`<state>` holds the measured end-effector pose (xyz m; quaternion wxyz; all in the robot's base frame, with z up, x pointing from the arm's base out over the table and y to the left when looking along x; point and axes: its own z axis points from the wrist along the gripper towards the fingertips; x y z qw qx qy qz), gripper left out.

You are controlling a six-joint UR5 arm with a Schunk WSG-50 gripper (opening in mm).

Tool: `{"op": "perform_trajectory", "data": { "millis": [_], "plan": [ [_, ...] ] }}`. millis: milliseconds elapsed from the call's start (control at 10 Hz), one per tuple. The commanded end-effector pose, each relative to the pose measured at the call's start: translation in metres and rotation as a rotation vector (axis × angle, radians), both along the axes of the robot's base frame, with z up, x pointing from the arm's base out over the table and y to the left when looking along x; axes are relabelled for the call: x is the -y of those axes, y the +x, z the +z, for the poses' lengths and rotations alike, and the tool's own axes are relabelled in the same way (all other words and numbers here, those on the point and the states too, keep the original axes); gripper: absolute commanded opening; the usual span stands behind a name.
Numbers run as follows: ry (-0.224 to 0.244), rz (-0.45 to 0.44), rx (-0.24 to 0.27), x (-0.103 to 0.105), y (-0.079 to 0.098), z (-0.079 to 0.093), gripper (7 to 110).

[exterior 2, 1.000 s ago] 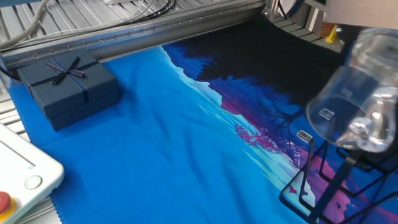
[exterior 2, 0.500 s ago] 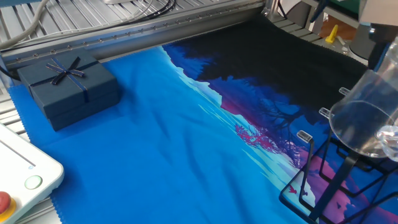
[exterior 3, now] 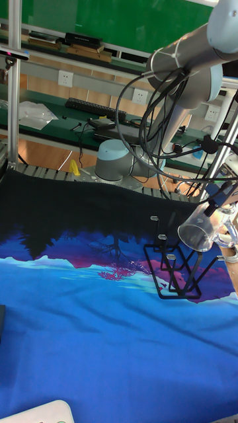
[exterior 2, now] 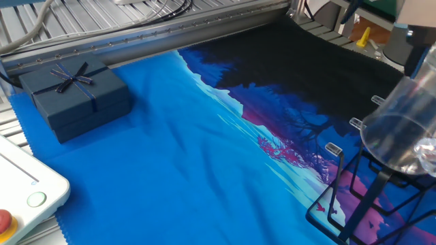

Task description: Take the cup off the cup rack

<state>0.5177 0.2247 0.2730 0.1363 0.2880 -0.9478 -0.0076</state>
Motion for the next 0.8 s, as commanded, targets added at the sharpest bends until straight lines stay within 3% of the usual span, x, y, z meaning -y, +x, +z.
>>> {"op": "perform_trajectory", "data": {
  "millis": [0,400,600,700],
  "plan": [
    [0.006,-0.047,0.005,-0.004,0.000,0.001,44],
    [0.052,-0.041,0.012,-0.015,0.002,0.000,44],
    [0.028,-0.056,0.015,-0.010,0.003,0.000,44],
    [0.043,-0.047,0.013,-0.013,0.002,0.000,44]
  ]
}}
